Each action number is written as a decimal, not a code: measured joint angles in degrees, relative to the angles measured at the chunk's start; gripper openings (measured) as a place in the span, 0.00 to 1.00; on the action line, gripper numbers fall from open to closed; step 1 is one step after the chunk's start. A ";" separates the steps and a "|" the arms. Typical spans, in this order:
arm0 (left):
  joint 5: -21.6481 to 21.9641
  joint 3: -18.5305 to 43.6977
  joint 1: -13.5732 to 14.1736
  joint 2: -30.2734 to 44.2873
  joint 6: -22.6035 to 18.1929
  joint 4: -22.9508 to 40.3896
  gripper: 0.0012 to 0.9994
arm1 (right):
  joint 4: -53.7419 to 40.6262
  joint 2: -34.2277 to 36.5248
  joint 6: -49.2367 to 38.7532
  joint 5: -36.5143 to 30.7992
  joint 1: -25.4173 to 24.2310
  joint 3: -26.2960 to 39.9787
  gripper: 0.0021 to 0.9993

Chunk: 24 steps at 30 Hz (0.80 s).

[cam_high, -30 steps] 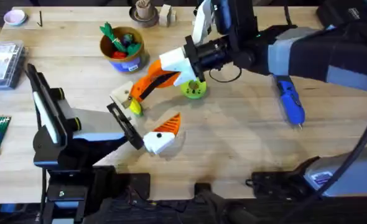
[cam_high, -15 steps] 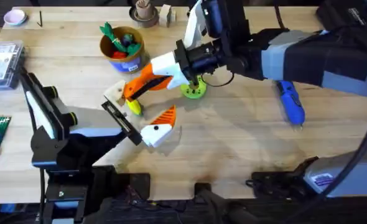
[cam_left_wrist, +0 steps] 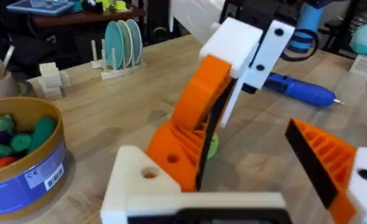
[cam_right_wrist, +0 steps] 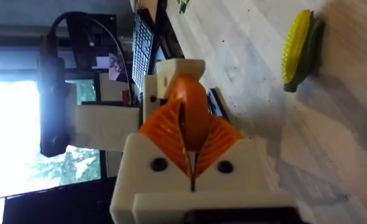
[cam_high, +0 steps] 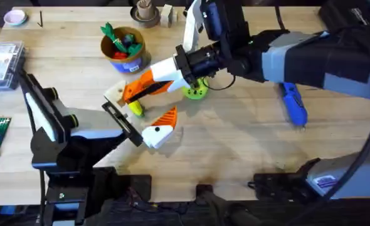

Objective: Pick up the gripper from the table and insert it into the empty holder that is missing its gripper. Then pick up a screw, insert it into the mounting hole, and use the screwdriver to tighten it. Finally, clean up the table by picking up the vegetable and placing it into the bucket.

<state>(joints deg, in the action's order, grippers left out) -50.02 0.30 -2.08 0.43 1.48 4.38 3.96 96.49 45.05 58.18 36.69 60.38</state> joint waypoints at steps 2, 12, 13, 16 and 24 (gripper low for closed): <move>-0.67 0.02 -0.29 0.00 -0.90 0.09 0.99 | -0.10 0.00 -0.85 0.26 0.00 0.00 0.00; -4.45 0.02 -0.66 0.00 -3.45 0.40 0.99 | -0.71 0.02 -4.77 1.09 0.00 0.00 0.00; -4.71 0.02 -0.66 0.00 -3.56 0.42 0.99 | -0.76 0.06 -5.22 1.09 0.00 0.00 0.00; -7.84 0.02 -0.62 -0.02 -4.03 0.64 0.99 | -0.48 0.49 -6.56 1.69 0.14 0.00 0.00; -12.21 0.00 -0.44 -0.07 -4.36 1.30 0.99 | -0.72 1.25 -8.62 3.20 0.48 -0.02 0.00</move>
<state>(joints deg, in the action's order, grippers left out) -62.23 0.30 -2.52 0.36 -2.88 5.67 3.25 97.73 36.44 61.38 37.17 60.36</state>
